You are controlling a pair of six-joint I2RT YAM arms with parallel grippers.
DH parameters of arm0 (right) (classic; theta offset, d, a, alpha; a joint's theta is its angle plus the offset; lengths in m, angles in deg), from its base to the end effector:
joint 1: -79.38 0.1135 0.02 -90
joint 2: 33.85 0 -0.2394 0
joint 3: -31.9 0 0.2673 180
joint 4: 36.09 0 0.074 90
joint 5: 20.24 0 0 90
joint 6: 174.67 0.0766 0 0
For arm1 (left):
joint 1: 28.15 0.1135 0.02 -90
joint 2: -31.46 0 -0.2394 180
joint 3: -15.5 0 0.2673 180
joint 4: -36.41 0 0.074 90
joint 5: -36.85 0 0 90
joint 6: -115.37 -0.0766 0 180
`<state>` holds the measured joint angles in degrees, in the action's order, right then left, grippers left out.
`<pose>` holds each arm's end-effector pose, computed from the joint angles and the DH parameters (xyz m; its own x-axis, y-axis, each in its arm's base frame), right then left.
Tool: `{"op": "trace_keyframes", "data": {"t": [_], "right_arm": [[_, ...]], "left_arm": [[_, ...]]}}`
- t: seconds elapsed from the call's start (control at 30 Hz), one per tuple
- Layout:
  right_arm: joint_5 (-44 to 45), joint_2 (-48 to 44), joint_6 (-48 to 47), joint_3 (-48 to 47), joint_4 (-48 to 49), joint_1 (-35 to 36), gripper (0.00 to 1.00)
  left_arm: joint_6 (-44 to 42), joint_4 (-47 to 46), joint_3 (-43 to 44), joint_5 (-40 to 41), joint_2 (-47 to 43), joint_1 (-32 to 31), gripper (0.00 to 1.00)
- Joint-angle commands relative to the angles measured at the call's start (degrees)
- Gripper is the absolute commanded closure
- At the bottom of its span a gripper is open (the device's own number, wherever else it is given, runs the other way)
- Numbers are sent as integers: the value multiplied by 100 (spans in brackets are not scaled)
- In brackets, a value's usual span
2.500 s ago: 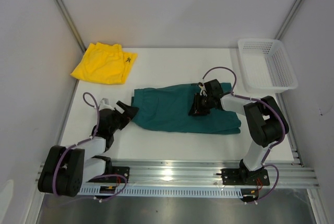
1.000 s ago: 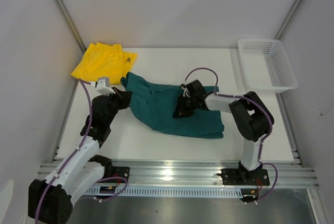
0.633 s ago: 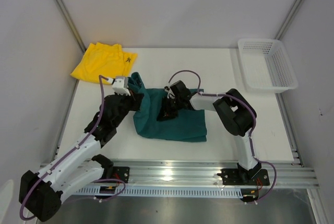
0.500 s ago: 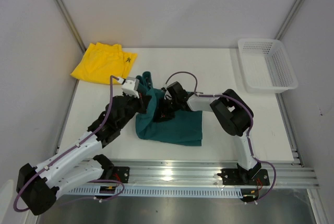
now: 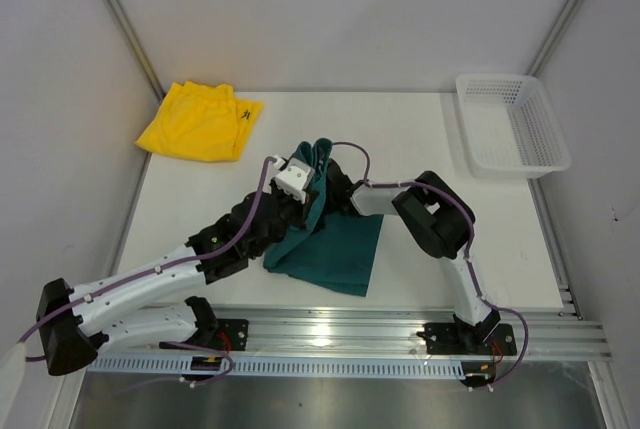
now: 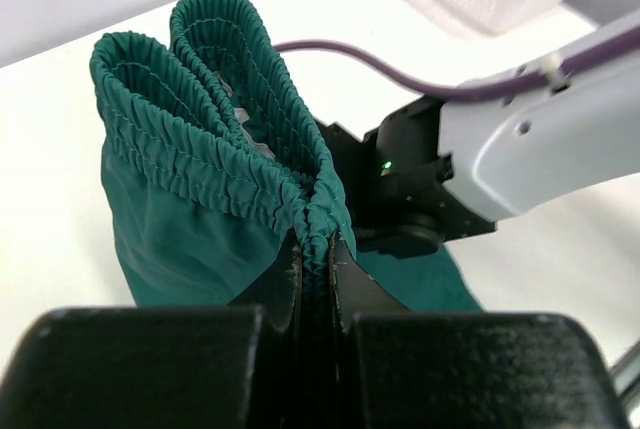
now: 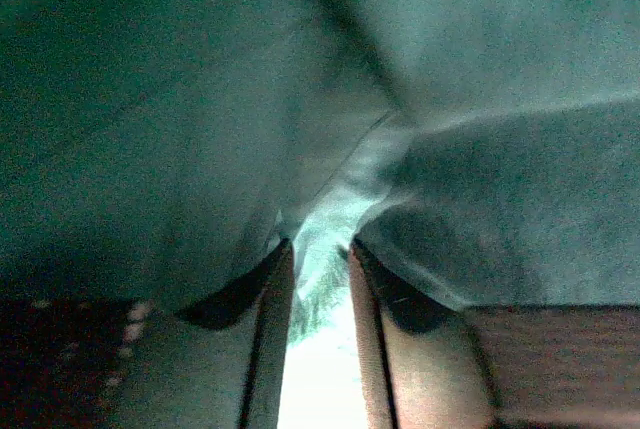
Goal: Fold and stack the shorts
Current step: Fold the shorts
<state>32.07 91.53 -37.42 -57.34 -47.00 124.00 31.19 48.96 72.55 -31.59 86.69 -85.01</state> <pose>0.2989 0.3608 0.0525 -0.9795 -0.1502 -0.1339 -0.1960 0.5612 0.8041 0.1839 -0.2302 0.2916 -0.1602 0.0729 -0.9844 0.5681 0.8224 -0.0316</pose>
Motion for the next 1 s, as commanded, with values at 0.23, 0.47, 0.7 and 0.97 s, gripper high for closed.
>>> {"op": "trace_keyframes", "data": {"t": [0.23, 0.47, 0.7, 0.97], "right_arm": [[288, -250, -347, 394, -874, -506, 41], [403, -971, -540, 543, -1270, -823, 49], [482, -1692, -576, 1008, -1367, -1157, 63], [876, -2790, -874, 1693, -1875, -1675, 62]], "left_arm": [[-380, -213, 57, 735, -178, -132, 100], [-398, -160, 119, 946, -213, -123, 100], [-477, -151, 207, 1043, -231, -132, 100], [-512, -256, 207, 833, -240, -132, 100]]}}
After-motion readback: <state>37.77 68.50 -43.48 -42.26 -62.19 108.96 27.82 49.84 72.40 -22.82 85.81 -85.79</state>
